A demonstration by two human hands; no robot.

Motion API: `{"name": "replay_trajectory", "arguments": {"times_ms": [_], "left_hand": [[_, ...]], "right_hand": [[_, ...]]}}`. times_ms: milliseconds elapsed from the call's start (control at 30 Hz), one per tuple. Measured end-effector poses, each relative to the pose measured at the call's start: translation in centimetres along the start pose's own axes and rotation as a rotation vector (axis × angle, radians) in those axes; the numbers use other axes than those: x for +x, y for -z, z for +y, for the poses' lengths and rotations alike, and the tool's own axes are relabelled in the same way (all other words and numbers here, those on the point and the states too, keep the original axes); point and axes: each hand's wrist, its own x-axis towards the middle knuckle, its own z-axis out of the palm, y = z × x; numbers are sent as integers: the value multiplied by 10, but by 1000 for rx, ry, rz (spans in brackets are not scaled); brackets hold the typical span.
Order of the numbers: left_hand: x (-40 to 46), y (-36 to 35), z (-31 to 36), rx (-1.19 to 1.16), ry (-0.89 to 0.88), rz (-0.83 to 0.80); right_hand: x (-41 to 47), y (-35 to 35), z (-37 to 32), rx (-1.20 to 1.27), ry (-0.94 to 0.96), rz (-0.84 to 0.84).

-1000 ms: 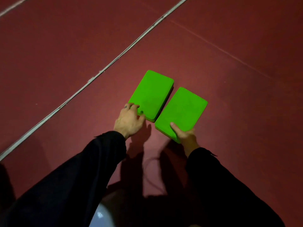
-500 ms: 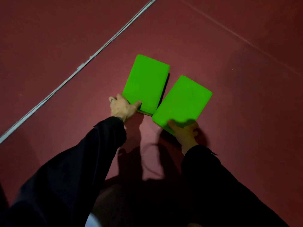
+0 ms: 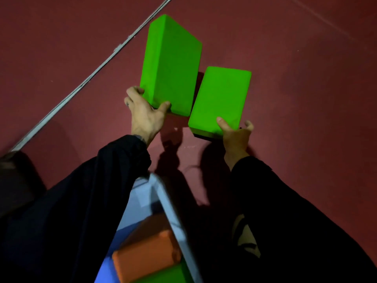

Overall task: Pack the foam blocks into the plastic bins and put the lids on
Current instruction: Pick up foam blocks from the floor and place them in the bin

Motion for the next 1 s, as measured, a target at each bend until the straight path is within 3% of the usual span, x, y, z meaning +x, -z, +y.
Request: {"name": "replay_trajectory", "arguments": {"times_ms": [200,400,567,667,900,1000], "left_hand": [[-100,85,13,-174,-7,157],[-207,227,13,-274,-34,289],[-322,315,-1,-115,-128,391],[-372,342,-32,-7,-164,440],[-393,345,-97,554,-505,267],[-382,327,-115,796,-579,105]], "right_hand": [[-88,55,-26,28,-23,-132],[-221,121,-108,106,141,-242],[-322,163,-138,3,354,-250],[-373,185,-136,-10,467,-343],[-436,183,-118,-238,847,-374],[-443,176,-100,-409,986,-359]]}}
